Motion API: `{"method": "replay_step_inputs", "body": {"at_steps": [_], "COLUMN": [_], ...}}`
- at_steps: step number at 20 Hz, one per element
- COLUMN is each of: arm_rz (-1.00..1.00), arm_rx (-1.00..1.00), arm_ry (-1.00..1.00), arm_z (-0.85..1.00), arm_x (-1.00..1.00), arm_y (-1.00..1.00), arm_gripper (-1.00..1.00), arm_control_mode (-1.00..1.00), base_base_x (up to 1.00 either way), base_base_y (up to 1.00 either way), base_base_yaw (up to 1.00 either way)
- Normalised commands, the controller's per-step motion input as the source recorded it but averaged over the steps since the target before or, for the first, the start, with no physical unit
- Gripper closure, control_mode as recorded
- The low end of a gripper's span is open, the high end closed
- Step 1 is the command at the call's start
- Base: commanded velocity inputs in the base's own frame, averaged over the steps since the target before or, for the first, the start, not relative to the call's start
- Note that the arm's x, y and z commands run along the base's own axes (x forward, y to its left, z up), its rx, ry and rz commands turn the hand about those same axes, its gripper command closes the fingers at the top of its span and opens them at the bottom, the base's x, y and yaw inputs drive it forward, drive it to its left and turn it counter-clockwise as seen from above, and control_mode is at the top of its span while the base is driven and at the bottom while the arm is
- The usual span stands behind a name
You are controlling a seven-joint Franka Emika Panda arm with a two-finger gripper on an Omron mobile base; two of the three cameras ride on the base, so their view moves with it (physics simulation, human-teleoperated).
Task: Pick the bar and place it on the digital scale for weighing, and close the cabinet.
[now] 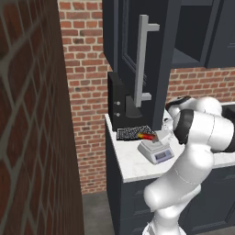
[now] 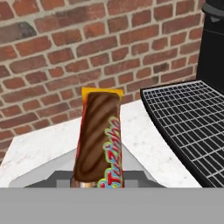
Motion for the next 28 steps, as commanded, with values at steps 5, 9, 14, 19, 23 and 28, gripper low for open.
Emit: {"method": "replay_step_inputs", "body": {"at_steps": [5,9,14,19,23,28], "arm_rz": [0.00,0.00,0.00,0.00,0.00,0.00], "arm_rx": [-0.01,0.00,0.00,-0.02,-0.02,0.00], "arm_ry": [0.00,-0.05,-0.07,-0.02,0.00,0.00], "arm_z": [-0.27,-0.02,0.00,-0.10,-0.19,-0.17], "arm_x": [0.02,-0.36,-0.46,-0.14,0.38,0.21], "arm_y": [-0.03,-0.14,-0.04,0.01,0.00,-0.12], "arm_gripper": [1.00,1.00,1.00,1.00,1.00,1.00], "arm_control_mode": [-1.00,-1.00,-1.00,-1.00,-1.00,-1.00], "base_base_x": [0.00,0.00,0.00,0.00,0.00,0.00], "base_base_y": [0.00,0.00,0.00,0.00,0.00,0.00], "base_base_yaw": [0.00,0.00,0.00,0.00,0.00,0.00]}}
